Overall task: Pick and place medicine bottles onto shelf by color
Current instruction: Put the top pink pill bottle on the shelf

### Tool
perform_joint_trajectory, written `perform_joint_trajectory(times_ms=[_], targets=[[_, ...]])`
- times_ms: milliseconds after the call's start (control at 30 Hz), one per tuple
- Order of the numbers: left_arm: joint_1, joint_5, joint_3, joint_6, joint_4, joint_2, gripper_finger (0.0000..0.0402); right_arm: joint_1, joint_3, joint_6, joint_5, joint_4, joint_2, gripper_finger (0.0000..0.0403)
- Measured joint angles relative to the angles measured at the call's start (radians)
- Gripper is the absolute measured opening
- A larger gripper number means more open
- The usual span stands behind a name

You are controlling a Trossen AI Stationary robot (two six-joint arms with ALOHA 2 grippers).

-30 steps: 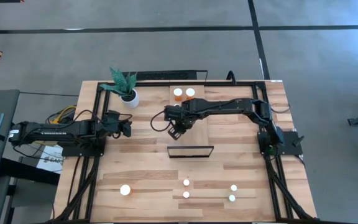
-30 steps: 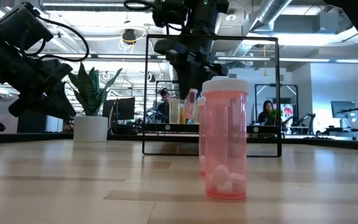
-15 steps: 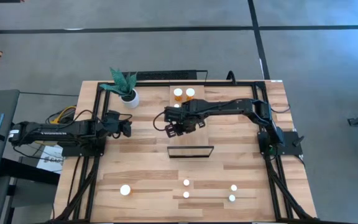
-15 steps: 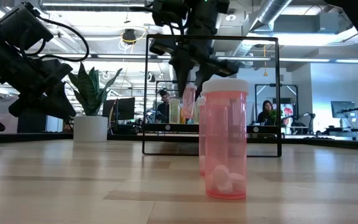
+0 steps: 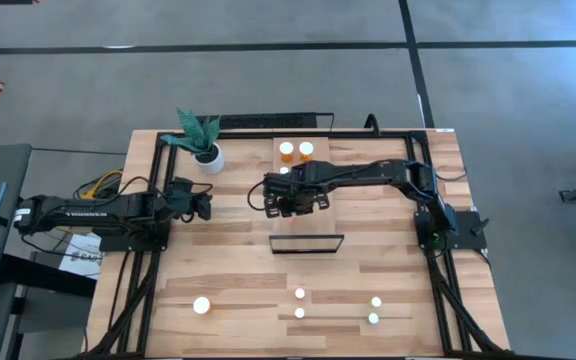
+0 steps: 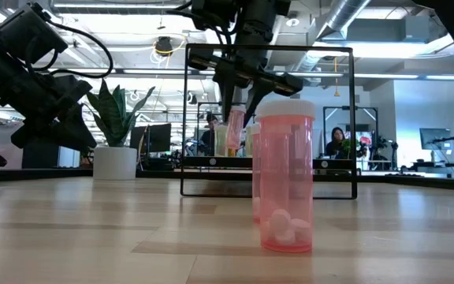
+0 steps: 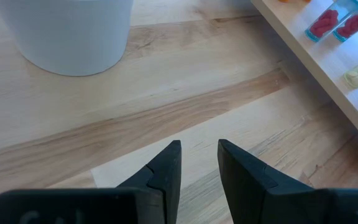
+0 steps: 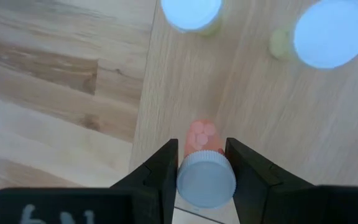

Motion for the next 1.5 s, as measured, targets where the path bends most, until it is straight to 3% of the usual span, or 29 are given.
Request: perform_joint_trajectory(times_ms=[800, 1500], targets=[[0.0, -0.001, 0.0, 0.0, 0.0, 0.0, 0.0091, 0.02, 0.027, -0.002, 0.052, 0.005, 0.048, 0.0139], [0.0, 0.0, 0.0, 0.0, 0.0, 0.0, 0.0091, 0.019, 0.027, -0.134, 0.082, 0.045, 0.048, 0.0143]])
